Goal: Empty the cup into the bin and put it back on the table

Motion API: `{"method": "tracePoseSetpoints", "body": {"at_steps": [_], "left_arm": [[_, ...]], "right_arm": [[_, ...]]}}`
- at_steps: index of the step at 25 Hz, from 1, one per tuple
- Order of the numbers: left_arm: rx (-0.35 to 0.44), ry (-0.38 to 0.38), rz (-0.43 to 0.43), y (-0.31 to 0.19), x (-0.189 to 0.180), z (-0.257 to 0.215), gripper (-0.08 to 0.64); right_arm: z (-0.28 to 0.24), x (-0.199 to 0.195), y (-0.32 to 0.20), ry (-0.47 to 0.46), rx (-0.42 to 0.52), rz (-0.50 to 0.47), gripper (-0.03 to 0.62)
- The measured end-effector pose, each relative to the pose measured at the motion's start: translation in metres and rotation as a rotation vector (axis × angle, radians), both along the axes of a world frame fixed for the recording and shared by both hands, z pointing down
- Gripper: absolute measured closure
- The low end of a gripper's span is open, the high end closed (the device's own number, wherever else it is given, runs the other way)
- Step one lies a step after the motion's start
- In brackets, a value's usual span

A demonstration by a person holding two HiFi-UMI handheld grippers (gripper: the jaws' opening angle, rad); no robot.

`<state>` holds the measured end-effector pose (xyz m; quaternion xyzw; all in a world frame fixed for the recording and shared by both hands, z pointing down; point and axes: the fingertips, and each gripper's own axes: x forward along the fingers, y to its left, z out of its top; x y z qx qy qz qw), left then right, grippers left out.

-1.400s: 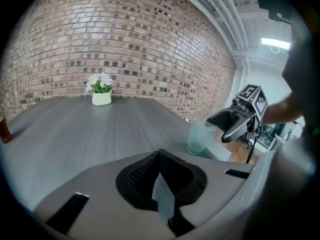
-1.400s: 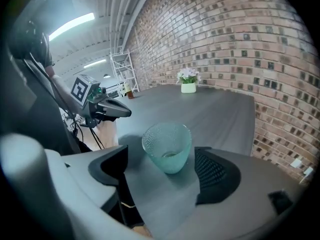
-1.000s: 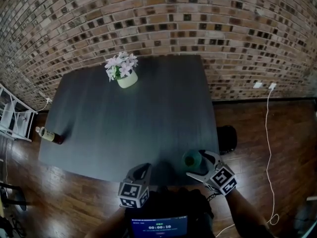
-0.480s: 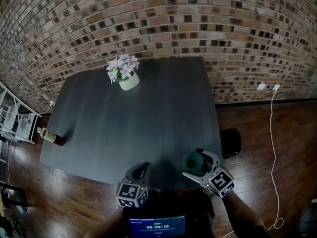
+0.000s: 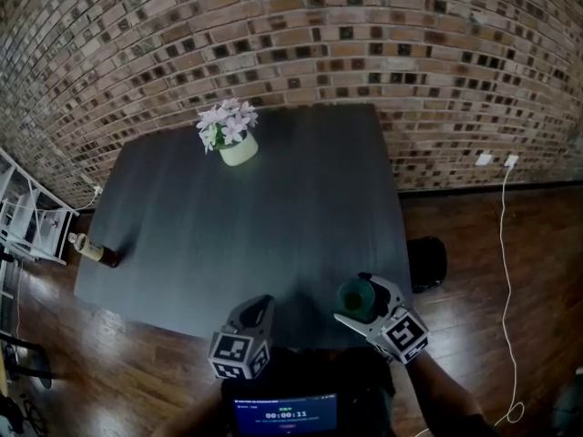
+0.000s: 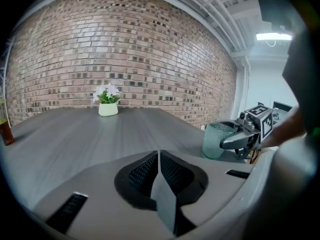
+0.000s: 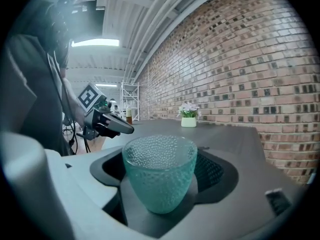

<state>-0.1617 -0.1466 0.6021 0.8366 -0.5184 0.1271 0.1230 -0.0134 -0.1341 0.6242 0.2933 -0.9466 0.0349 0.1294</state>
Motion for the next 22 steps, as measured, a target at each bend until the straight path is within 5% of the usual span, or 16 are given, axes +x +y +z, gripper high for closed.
{"method": "tracePoseSetpoints", "body": {"at_steps": [12, 22], "left_arm": [[0.051, 0.077, -0.006, 0.001, 0.0, -0.041, 0.541], [0.15, 0.178, 0.064, 0.005, 0.01, -0.131, 0.56]], "right_arm": [[-0.035, 0.005, 0.004, -0.06, -0.023, 0.028, 0.196], [-0.113, 0.015, 0.015, -0.059, -0.033, 0.047, 0.196]]}}
